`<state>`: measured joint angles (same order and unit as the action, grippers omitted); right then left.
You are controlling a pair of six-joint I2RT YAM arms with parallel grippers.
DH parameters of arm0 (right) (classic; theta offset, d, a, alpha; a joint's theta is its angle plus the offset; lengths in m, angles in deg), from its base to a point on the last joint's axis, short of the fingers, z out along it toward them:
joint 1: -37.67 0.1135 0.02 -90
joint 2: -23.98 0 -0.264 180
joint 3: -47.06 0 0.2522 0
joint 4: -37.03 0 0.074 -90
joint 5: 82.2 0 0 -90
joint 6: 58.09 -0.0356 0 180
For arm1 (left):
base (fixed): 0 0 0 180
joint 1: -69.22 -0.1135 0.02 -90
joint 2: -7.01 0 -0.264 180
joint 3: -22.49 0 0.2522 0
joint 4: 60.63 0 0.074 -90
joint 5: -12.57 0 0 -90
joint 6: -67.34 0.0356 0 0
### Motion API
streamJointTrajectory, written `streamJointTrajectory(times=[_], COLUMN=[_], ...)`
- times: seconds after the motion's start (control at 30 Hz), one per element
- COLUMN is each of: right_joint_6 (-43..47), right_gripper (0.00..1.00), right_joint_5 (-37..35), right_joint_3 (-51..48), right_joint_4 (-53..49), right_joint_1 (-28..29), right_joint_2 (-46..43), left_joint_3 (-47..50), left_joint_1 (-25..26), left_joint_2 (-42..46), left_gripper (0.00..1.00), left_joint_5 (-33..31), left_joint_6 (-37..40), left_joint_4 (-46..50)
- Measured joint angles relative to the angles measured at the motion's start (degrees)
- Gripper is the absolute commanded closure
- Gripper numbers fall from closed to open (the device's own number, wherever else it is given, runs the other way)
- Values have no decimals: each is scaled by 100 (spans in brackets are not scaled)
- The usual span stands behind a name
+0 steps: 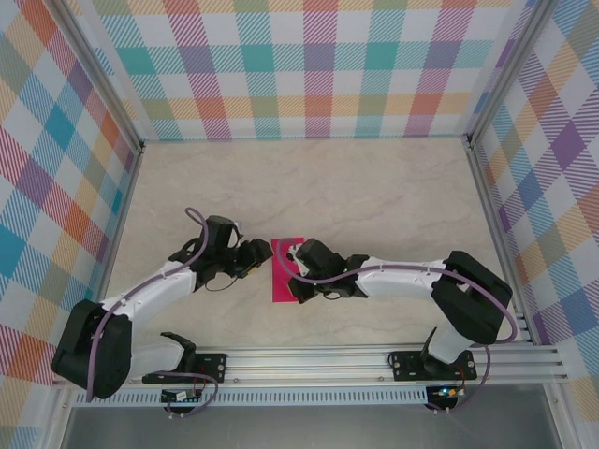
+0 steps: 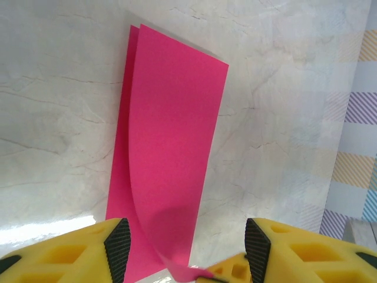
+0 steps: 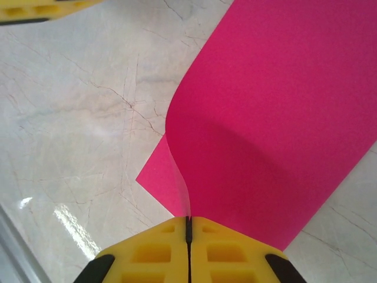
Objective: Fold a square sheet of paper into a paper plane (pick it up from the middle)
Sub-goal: Fold the triangle a second time at the center of the table.
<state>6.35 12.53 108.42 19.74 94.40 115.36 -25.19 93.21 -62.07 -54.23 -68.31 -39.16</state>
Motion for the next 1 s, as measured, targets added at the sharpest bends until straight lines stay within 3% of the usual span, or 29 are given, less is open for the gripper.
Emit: streamJointTrajectory(times=[0.27, 0.57, 1.0], right_joint_6=[-236, -229, -11], right_gripper=[92, 91, 90], right_joint_5=[1099, 1399, 1484], right_joint_3=[-101, -101, 210], right_joint_4=[326, 238, -219], right_joint_1=[-579, -914, -1180], right_joint_2=[44, 389, 448], left_joint_3=[337, 463, 463], left_joint_1=[0, 234, 457], left_joint_2=[442, 577, 260], left_gripper=[48, 56, 59], left_joint_5=[-15, -9, 4], left_joint_6=[-66, -129, -127], left_joint_4=[142, 120, -44])
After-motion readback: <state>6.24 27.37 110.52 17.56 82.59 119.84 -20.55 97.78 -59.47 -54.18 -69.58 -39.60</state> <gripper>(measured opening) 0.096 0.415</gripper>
